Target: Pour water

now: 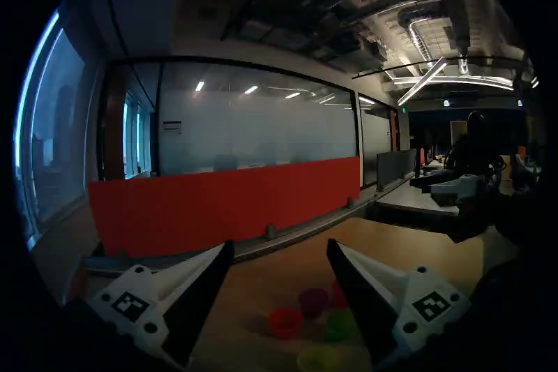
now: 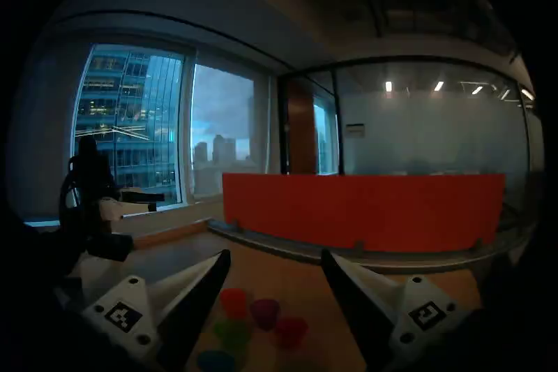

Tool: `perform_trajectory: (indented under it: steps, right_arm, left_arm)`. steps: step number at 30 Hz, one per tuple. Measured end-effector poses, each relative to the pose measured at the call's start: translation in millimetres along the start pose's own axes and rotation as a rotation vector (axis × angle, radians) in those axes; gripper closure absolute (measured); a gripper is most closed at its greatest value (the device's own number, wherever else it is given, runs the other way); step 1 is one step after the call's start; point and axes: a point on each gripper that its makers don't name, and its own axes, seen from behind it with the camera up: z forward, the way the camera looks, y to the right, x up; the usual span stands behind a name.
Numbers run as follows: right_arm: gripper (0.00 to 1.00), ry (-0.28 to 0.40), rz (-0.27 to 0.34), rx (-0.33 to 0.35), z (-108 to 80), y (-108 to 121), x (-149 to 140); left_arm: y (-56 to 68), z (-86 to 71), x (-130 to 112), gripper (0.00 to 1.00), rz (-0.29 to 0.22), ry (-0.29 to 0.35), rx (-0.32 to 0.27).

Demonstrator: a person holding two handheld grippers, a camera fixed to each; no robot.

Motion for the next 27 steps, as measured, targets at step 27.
perform_trajectory:
  steps: [27]
  right_arm:
    - [0.0,-0.153,-0.12,0.158,-7.0,-41,-32]
  left_arm:
    - [26.6,7.5,-34,0.01,0.013,-0.116,-0.183]
